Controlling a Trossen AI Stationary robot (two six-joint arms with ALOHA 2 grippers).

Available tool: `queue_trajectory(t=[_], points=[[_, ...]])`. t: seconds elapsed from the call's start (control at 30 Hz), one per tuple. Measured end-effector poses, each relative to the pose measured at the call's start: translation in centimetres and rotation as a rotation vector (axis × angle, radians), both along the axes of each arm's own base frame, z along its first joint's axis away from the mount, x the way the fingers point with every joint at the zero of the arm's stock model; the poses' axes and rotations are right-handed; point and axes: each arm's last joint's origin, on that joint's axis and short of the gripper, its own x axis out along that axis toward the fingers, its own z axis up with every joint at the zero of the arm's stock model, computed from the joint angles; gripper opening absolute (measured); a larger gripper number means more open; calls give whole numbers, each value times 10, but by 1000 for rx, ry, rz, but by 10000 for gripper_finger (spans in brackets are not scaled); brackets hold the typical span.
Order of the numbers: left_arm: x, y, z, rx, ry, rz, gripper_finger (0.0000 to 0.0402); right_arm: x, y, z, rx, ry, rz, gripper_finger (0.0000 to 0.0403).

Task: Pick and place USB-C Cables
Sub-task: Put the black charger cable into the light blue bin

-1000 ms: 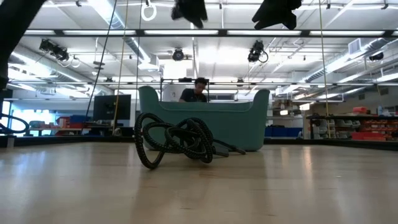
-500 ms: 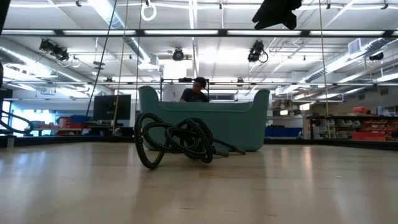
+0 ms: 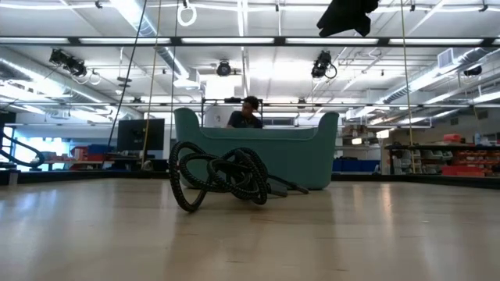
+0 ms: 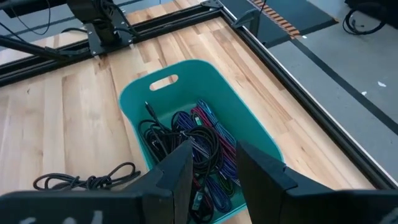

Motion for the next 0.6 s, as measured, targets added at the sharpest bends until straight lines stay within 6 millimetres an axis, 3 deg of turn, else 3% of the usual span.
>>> queue_trajectory(t=[0.2,0.3,0.6], points=[[29,-16,-48,-54,-56,-29,163,0,0,0,-1,2,1,130],[41,-16,-62,-137,-98,-71,163,0,0,0,-4,4,3,130],[55,-6,-56,-259,-200,-80,162,0,1,0,-6,11,38,130]])
